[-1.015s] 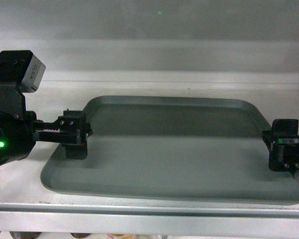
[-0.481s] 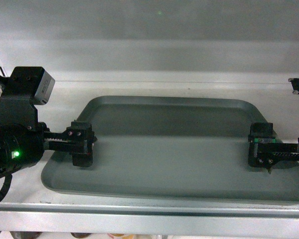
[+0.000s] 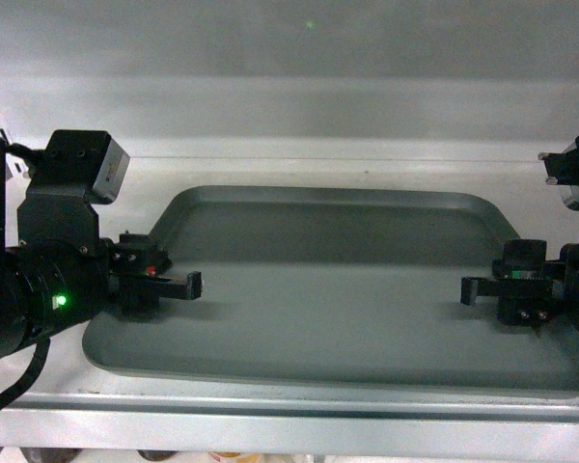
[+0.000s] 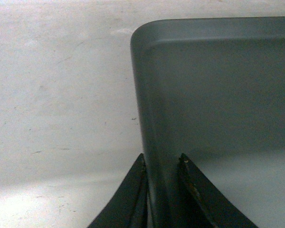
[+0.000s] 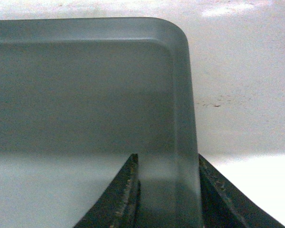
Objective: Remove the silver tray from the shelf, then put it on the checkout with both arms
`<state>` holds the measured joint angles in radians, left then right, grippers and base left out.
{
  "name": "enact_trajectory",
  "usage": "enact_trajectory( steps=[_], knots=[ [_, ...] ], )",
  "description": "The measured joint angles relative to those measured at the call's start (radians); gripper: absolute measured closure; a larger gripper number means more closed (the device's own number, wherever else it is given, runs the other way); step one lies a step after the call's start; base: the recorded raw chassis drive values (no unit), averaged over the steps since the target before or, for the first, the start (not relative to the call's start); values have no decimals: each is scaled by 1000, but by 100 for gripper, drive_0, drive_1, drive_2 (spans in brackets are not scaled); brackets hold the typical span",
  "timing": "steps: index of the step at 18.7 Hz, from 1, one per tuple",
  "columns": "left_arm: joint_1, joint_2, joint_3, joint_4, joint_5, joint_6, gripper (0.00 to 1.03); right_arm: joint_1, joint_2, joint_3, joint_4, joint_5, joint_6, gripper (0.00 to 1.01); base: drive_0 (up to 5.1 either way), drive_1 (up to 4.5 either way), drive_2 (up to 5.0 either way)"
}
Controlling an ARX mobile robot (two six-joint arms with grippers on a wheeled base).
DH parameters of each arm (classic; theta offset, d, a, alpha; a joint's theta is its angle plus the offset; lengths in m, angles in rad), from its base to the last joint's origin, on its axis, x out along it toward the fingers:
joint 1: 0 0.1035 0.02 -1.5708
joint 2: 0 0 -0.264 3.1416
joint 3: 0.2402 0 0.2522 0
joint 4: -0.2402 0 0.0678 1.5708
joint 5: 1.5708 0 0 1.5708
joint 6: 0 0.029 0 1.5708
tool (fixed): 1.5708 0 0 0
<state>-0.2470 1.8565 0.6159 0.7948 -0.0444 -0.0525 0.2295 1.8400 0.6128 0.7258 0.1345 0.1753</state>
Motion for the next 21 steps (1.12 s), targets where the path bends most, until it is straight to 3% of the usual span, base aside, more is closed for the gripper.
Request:
enact_trajectory(
  steps=[1,2,3,5,10,13,21],
  knots=[
    [3,0,0,1,-2,-2,93,-2,0,-3,5,0,1,80,0,0,0],
    [5,0,0,7,-8,-42,99,-2,-3,-6,5,11,8,92,0,0,0],
    [6,-2,-2,6,-8,-61,99,-1,-14,-13,2,9,35,99,0,0,0],
    [6,-11,-7,2,-9,-72,99,0,-25,-24,3,8,53,98,0,0,0],
    [-10,-82,-31,-47,-37,-72,99,12,-99,-43,-18,20,52,98,0,0,0],
    [-10,-191,-31,-140,-62,-70,99,27,-196,-44,-62,27,50,98,0,0,0],
    [-11,-298,-31,-237,-72,-71,99,32,-276,-47,-124,26,49,98,0,0,0]
  ],
)
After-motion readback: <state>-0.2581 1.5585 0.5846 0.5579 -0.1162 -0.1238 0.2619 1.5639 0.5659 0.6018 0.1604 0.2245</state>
